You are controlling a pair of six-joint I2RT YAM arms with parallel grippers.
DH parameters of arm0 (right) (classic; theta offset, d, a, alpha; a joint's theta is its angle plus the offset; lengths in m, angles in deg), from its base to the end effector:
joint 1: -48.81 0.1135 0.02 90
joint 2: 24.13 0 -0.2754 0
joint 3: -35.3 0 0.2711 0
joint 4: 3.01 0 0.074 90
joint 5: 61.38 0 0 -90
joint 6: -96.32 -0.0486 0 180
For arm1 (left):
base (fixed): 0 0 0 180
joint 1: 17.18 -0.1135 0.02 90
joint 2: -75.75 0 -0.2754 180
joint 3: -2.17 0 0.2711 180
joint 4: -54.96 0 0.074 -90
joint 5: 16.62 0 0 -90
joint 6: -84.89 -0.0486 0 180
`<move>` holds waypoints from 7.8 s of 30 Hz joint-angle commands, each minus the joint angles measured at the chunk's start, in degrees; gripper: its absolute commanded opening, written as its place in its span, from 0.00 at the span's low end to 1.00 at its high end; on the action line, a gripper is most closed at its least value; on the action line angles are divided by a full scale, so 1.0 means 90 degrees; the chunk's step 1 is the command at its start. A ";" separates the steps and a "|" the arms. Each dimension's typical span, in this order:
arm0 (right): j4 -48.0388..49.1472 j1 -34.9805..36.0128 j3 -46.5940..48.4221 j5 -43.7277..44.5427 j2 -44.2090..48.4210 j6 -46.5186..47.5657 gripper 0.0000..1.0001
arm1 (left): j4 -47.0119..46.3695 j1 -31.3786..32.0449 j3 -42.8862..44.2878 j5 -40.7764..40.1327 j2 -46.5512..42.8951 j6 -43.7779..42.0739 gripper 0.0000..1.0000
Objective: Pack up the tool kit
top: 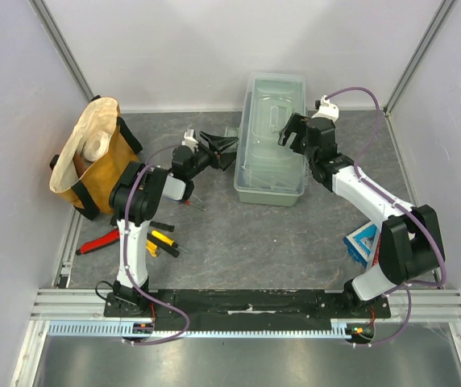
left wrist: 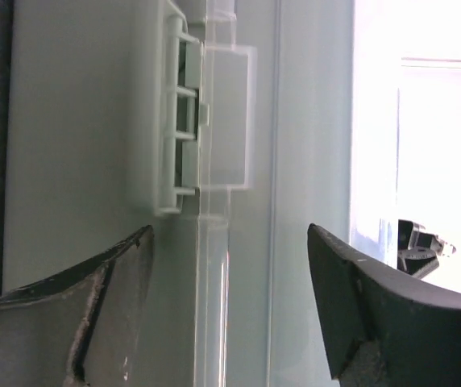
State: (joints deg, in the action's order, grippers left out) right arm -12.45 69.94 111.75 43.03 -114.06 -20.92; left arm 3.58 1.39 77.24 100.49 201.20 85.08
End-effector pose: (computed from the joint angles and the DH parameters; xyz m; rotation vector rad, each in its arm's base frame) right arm 0.3726 0.1310 0.2786 0.2689 1.9517 0.3068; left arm 0.4383 -0.1706 0.1311 -0.7089 1.7525 -1.7766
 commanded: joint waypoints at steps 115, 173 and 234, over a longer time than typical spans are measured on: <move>-0.1790 -0.0785 0.1335 -0.2909 0.0529 -0.1435 0.62 | 0.5832 0.0916 0.5141 0.1919 -0.0101 -0.2483 0.49; -0.1105 -0.0960 0.4821 -0.4951 -0.2000 -0.2002 0.00 | 0.8428 -0.1184 0.2612 0.0347 -0.2356 -0.5304 0.50; 0.0135 -0.3070 0.1570 -0.5401 -0.0896 -0.2364 0.00 | 0.9688 -0.1115 0.2406 -0.1499 -0.1937 -0.6408 0.02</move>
State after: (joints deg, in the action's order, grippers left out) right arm -14.22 44.02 128.45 -9.36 -122.80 -47.83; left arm 89.92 -3.38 100.38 94.83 187.32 25.39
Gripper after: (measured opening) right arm 0.043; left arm 0.051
